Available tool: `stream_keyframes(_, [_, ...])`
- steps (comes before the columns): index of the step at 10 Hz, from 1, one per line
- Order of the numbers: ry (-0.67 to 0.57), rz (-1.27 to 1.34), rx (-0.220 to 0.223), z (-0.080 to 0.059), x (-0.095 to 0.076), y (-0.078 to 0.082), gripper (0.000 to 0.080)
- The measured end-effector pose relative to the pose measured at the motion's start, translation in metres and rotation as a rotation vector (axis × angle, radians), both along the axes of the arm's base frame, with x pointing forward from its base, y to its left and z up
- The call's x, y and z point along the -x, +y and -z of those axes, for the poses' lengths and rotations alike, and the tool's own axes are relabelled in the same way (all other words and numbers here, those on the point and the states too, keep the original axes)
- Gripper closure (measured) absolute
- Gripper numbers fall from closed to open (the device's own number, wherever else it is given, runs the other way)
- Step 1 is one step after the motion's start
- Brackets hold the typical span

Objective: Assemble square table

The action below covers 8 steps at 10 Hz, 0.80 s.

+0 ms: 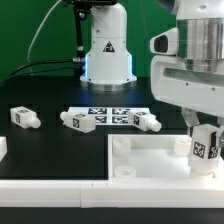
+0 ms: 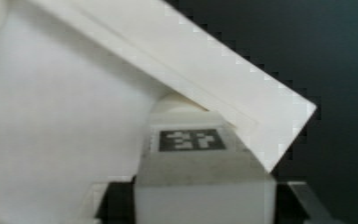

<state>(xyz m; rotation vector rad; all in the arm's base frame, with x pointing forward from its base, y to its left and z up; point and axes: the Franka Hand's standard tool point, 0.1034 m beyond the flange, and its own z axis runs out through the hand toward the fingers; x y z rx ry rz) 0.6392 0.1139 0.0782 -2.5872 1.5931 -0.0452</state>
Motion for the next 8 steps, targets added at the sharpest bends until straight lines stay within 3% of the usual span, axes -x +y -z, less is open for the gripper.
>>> stream_keyframes(2, [-0.002,0.160,-0.030,0.0004,-0.0003,-0.0022,0.0509])
stream_keyframes(3, [-0.003,0.142,-0.028,0.0008,-0.0001,-0.0020,0.0439])
stream_keyframes(4, [-0.004,0.120,-0.026,0.0010,0.0000,-0.0020,0.0439])
stream_keyframes(5, [-0.013,0.027,-0.014,0.0003,-0.0009,-0.0033,0.0286])
stream_keyframes(6, [-0.033,-0.176,0.002,-0.0016,-0.0036,-0.0060,0.0286])
stream_keyframes(7, [-0.048,-0.367,0.020,-0.0027,-0.0046,-0.0053,0.0172])
stream_keyframes(8, [-0.049,-0.543,0.043,-0.0022,-0.0021,0.0019,0.0154])
